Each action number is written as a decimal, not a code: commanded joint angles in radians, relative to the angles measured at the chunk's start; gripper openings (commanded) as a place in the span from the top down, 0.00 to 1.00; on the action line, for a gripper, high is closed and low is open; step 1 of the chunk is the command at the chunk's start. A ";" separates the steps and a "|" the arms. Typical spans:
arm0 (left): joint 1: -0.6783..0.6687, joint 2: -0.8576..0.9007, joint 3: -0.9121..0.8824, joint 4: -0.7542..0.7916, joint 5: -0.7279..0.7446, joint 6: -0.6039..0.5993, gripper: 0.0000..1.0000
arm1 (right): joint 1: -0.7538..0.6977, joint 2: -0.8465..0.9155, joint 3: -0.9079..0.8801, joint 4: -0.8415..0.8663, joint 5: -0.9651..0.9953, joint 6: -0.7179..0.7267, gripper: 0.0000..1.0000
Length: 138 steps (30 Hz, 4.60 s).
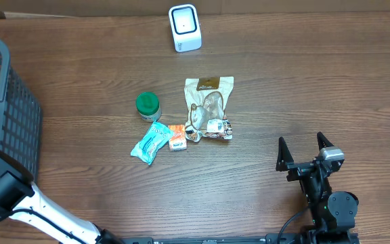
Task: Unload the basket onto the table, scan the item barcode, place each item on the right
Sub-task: 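Reach into the basket and grasp the blue Kleenex pack, left gripper, then lift the Kleenex pack out and carry it toward the table center, then lower the Kleenex pack beside the tissue pack and release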
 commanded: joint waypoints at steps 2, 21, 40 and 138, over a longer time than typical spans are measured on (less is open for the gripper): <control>-0.002 0.057 -0.001 0.032 0.008 0.063 0.36 | -0.003 -0.008 -0.010 0.004 -0.002 0.004 0.00; -0.021 0.135 -0.001 -0.028 -0.043 -0.005 0.96 | -0.003 -0.008 -0.010 0.004 -0.002 0.004 0.00; -0.024 -0.051 -0.001 -0.316 -0.056 -0.289 0.96 | -0.003 -0.008 -0.010 0.004 -0.002 0.004 0.00; -1.100 -0.413 -0.275 -0.589 0.011 -0.682 0.96 | -0.003 -0.008 -0.010 0.004 -0.002 0.004 0.00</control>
